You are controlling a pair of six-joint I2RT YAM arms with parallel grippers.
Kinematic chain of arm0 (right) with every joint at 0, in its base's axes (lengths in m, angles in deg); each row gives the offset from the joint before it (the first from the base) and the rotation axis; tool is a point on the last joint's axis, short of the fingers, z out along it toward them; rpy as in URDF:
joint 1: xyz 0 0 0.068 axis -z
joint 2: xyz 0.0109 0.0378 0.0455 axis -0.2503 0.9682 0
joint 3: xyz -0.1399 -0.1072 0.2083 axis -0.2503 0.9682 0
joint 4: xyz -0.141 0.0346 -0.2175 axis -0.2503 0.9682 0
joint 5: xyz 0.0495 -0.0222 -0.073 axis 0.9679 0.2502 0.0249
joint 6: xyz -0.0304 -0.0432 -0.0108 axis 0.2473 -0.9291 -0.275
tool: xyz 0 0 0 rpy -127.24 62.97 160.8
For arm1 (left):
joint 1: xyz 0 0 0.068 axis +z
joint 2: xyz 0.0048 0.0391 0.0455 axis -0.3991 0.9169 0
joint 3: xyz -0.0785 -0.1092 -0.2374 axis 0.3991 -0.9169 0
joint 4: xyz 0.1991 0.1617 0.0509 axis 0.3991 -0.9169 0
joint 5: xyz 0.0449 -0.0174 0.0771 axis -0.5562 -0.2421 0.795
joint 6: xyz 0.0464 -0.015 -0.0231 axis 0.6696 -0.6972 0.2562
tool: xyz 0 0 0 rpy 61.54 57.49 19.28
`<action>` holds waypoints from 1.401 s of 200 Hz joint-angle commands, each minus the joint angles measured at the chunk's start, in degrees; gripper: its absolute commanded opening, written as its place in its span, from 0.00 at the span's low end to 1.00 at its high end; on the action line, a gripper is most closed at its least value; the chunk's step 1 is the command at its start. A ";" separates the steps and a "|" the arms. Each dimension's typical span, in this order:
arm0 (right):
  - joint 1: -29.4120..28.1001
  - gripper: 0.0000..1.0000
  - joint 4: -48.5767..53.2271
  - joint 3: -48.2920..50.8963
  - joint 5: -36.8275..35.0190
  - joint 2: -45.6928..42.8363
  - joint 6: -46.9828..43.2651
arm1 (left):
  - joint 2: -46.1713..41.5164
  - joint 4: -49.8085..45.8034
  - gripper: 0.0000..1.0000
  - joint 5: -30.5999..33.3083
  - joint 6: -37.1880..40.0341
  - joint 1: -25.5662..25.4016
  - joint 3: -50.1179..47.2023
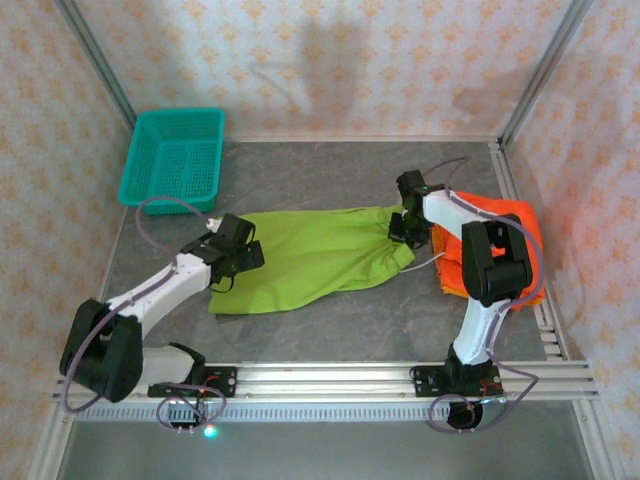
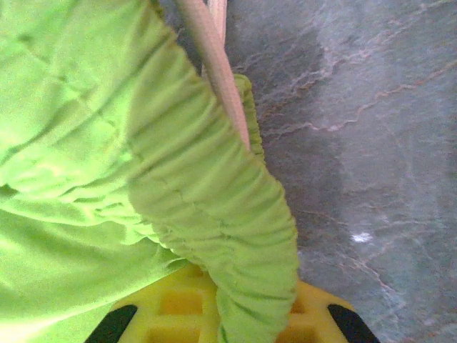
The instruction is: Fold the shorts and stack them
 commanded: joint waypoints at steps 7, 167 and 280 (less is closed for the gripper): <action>-0.90 0.00 7.25 -3.19 -10.67 -5.07 -2.88 | -6.91 0.70 1.00 -0.64 1.30 0.59 0.56; -3.72 0.00 19.21 -13.08 -19.48 -11.50 -7.00 | -5.89 5.91 1.00 -10.27 0.95 -0.14 1.12; -3.73 0.00 12.25 -0.02 -9.16 -12.46 -1.30 | 20.44 7.66 1.00 -4.83 -4.54 -8.38 7.85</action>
